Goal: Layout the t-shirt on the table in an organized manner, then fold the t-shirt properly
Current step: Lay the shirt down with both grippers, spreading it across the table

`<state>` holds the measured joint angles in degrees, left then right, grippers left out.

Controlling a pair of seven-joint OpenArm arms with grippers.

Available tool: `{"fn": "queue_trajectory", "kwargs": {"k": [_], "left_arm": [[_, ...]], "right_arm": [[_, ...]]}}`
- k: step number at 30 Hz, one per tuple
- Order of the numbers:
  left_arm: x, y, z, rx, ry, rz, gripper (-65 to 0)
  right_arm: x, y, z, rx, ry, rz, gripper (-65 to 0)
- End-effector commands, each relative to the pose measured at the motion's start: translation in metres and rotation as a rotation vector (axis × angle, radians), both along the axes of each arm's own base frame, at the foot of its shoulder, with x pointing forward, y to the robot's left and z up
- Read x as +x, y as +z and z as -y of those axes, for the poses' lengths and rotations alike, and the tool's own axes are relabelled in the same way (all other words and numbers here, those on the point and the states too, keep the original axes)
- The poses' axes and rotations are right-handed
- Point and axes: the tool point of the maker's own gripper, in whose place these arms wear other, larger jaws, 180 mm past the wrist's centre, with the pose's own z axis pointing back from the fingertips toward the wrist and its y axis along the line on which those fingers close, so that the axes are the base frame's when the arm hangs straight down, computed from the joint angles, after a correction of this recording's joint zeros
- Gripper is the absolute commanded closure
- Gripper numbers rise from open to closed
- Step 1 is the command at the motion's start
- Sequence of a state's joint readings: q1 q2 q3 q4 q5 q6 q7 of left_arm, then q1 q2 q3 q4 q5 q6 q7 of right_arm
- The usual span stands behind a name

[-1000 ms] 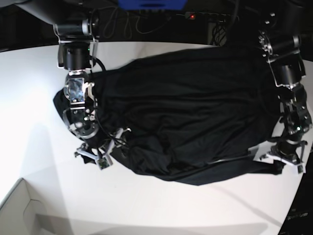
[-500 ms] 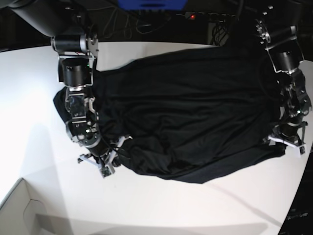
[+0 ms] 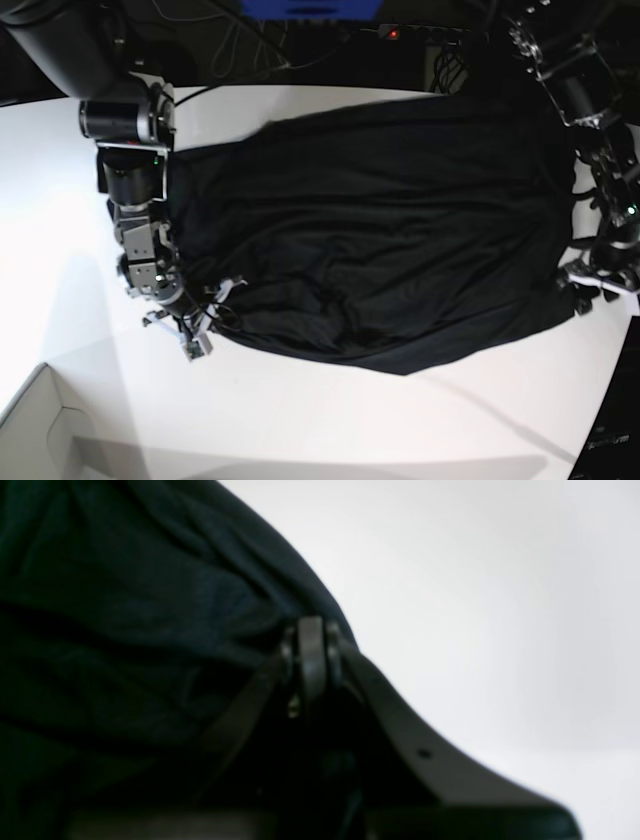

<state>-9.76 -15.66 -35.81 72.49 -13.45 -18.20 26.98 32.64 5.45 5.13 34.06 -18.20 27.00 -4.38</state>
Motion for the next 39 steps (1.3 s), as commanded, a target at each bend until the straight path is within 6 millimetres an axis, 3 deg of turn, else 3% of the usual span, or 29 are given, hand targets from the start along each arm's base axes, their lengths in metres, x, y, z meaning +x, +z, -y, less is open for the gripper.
{"fn": "queue_trajectory", "kwargs": {"k": [1,6,10,13,15,21,24,27,34,36,39], "left_arm": [[0.002,0.020,-0.004,0.027,0.002,0.053,-33.4],[-0.021,-0.008,0.022,-0.006,-0.018,0.008,-33.4],[-0.030,-0.028,0.041,-0.055,-0.021,-0.019,-33.4],[-0.028,-0.031,0.048,-0.070,-0.022,-0.021,-33.4],[-0.023,-0.033,0.053,-0.089,-0.024,-0.015,-33.4],[0.025,-0.033,0.087,-0.098,-0.147,-0.034,-33.4],[0.046,-0.046,0.106,-0.128,-0.194,-0.076,-33.4],[0.061,-0.063,0.108,-0.153,-0.211,-0.145,-33.4],[0.081,-0.090,0.085,-0.156,-0.134,-0.092,-33.4],[0.086,-0.085,0.070,-0.132,-0.105,-0.044,-33.4],[0.105,-0.061,0.053,-0.114,-0.064,0.045,-33.4]], "right_arm": [[0.012,0.014,0.015,-0.030,-0.020,0.029,0.0],[0.020,0.025,0.055,-0.089,-0.090,0.057,0.0],[0.025,0.035,0.101,-0.184,-0.258,0.108,0.0],[0.026,0.039,0.114,-0.213,-0.313,0.129,0.0],[0.030,0.047,0.113,-0.206,-0.308,0.168,0.0],[0.039,0.082,0.098,-0.185,-0.281,0.319,0.0],[0.034,0.108,0.090,-0.192,-0.269,0.410,0.0],[0.022,0.127,0.072,-0.184,-0.263,0.461,0.0],[-0.026,0.135,0.044,-0.173,-0.274,0.448,0.0],[-0.042,0.130,0.037,-0.167,-0.272,0.432,0.0],[-0.064,0.119,0.024,-0.141,-0.272,0.407,0.0]]}}
